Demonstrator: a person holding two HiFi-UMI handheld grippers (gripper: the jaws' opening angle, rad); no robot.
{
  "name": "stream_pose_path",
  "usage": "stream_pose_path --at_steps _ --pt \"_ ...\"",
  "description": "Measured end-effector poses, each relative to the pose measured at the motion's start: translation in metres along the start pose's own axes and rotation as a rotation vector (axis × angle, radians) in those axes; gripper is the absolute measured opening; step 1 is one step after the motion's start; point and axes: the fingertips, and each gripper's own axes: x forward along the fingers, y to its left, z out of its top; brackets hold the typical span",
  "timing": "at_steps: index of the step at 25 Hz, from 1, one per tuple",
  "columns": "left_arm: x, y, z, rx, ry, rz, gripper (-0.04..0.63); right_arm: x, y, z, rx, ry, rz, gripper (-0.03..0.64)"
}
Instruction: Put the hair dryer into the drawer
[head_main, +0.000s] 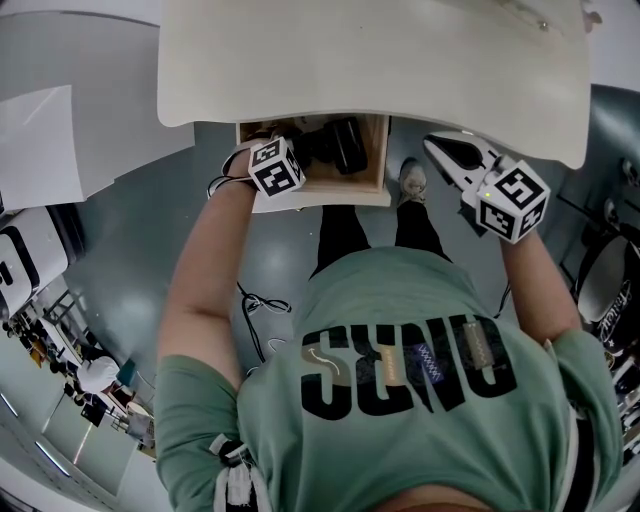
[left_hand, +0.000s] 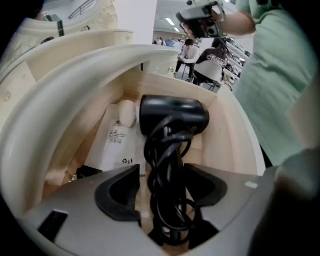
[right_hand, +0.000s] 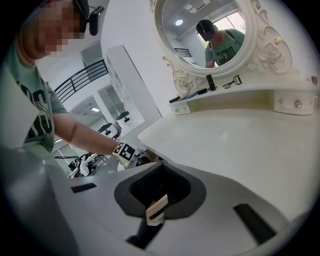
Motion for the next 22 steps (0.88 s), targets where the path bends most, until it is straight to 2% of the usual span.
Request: stream_pose_path --at_steps 2,4,8,15,22 --pt "-0.006 0.006 0.008 -0.063 -0.059 -0.001 0.318 0.0 0.0 0.001 0.003 -0.002 0.001 -0.006" --pt "-0.013 0.01 0.014 -0.099 -0.106 -0.002 0.328 0.0 0.0 0.001 0.006 -0.005 0.002 -0.006" --pt "-0.022 0.007 0.016 -0.093 -0.128 -0.003 0.33 0.0 0.003 0.002 0.006 -0.008 0.005 -0.006" --pt "-0.037 -0.003 0.018 -0.126 -0.163 -0.004 0.33 -0.004 0.004 0.01 -0.004 -0.02 0.002 -0.006" --pt "-0.077 -0.015 0.052 -0.142 -0.271 0.021 0.33 -0.022 0.009 0.029 -0.027 -0.045 -0.007 -0.006"
